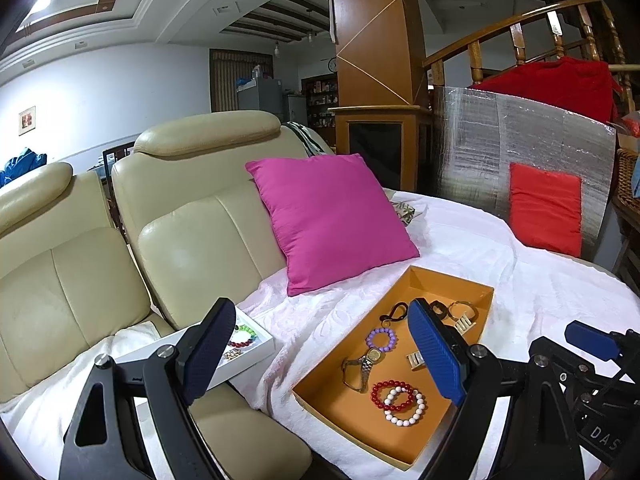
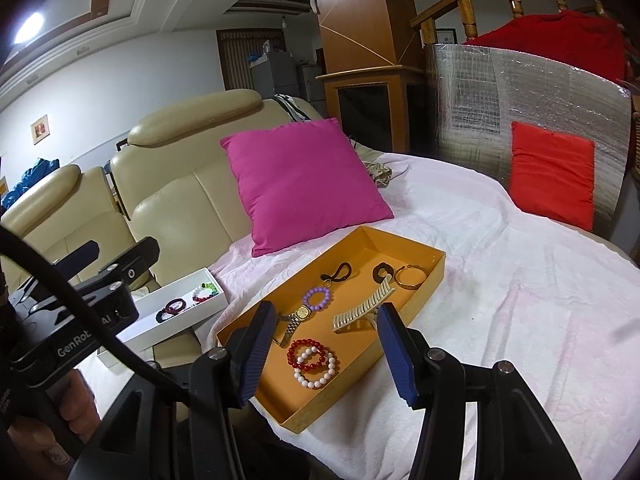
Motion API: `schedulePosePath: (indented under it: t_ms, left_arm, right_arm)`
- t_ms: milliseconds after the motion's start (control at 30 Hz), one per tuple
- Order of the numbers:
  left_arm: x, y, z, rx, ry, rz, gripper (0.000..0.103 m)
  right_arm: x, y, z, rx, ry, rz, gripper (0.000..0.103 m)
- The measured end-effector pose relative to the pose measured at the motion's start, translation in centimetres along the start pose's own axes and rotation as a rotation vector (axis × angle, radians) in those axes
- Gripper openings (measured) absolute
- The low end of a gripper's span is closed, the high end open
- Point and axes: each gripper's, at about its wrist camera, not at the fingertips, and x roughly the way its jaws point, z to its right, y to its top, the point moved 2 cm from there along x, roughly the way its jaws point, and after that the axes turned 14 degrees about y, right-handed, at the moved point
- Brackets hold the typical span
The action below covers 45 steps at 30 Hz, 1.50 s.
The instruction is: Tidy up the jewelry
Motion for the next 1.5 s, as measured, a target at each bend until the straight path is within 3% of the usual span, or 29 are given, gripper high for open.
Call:
schedulePosePath:
  t_ms: [1500]
  left_arm:
    - [2.6,-0.2,-1.9,-0.033,-0.005,-0.06,0.088]
  right_arm:
    - [2.2,-0.1,-1.7,-0.03,-0.017,-0.045,0.057]
